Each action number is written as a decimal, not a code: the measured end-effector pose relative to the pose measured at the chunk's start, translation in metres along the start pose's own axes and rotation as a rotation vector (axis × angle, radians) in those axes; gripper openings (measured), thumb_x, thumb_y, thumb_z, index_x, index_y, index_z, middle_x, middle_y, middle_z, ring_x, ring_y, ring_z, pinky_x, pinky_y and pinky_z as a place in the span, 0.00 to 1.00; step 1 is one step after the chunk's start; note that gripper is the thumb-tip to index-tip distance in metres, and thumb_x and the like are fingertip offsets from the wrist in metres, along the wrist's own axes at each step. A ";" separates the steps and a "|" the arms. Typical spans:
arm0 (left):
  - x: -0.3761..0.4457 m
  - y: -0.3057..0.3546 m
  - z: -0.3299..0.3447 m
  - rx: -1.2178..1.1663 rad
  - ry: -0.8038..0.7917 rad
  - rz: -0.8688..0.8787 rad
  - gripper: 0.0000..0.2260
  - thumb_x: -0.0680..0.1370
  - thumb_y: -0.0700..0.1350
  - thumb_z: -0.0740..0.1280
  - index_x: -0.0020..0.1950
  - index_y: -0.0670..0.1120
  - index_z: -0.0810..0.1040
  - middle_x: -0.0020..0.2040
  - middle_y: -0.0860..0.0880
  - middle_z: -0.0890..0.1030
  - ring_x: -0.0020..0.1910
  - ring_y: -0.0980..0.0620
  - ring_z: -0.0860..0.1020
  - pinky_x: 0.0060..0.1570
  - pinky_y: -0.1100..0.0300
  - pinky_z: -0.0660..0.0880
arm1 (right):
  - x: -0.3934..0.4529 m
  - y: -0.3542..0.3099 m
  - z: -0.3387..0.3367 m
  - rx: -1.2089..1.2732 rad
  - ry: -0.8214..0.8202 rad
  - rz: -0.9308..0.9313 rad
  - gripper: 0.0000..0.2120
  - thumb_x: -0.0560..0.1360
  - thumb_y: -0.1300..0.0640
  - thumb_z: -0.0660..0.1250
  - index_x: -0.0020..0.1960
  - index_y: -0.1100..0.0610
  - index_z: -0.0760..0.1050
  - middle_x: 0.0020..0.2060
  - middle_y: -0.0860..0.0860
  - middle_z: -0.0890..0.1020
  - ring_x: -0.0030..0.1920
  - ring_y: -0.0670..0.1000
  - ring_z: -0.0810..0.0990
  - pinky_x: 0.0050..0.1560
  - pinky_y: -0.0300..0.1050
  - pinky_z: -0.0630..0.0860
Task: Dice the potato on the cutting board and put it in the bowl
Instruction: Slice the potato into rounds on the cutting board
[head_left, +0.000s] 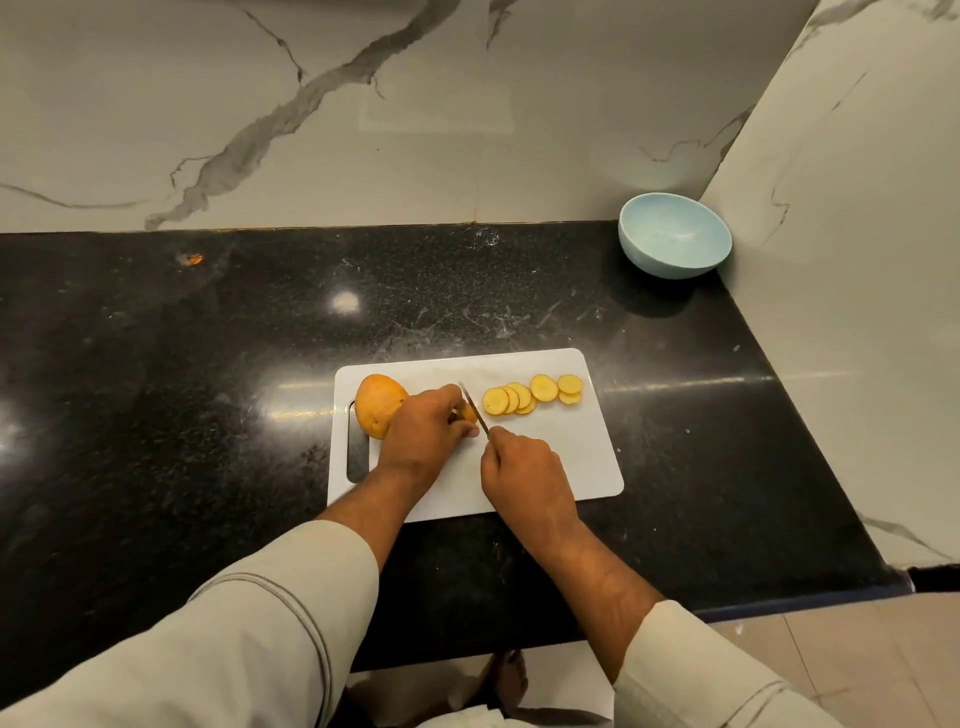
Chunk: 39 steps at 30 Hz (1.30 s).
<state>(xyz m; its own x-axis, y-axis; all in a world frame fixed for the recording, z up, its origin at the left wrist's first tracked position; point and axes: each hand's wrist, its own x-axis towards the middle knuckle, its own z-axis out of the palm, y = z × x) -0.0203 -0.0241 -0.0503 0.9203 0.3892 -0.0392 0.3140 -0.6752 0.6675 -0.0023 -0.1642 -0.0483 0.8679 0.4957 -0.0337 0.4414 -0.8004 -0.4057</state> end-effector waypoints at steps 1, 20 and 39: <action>0.001 0.001 0.000 0.009 -0.005 -0.002 0.08 0.72 0.43 0.74 0.47 0.43 0.78 0.45 0.46 0.82 0.41 0.50 0.76 0.42 0.59 0.74 | 0.000 0.000 0.000 -0.007 -0.006 -0.001 0.12 0.82 0.52 0.55 0.51 0.57 0.75 0.39 0.51 0.79 0.35 0.47 0.74 0.35 0.37 0.67; 0.001 0.004 -0.002 0.157 -0.034 0.089 0.04 0.76 0.42 0.69 0.49 0.43 0.77 0.42 0.44 0.83 0.40 0.46 0.78 0.41 0.52 0.78 | 0.003 -0.002 0.003 -0.125 -0.106 -0.024 0.09 0.81 0.57 0.55 0.56 0.57 0.72 0.44 0.54 0.80 0.40 0.53 0.80 0.36 0.42 0.73; 0.000 0.002 -0.004 0.210 -0.033 0.137 0.06 0.77 0.43 0.68 0.45 0.41 0.75 0.39 0.42 0.81 0.37 0.43 0.76 0.36 0.50 0.75 | 0.015 0.001 0.004 -0.119 -0.179 -0.033 0.10 0.80 0.58 0.55 0.54 0.59 0.73 0.45 0.57 0.80 0.41 0.56 0.79 0.35 0.44 0.67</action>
<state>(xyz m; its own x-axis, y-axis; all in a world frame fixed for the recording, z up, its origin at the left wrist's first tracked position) -0.0210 -0.0233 -0.0461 0.9636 0.2669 0.0143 0.2245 -0.8371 0.4989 0.0103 -0.1567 -0.0528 0.8031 0.5654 -0.1880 0.5017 -0.8119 -0.2985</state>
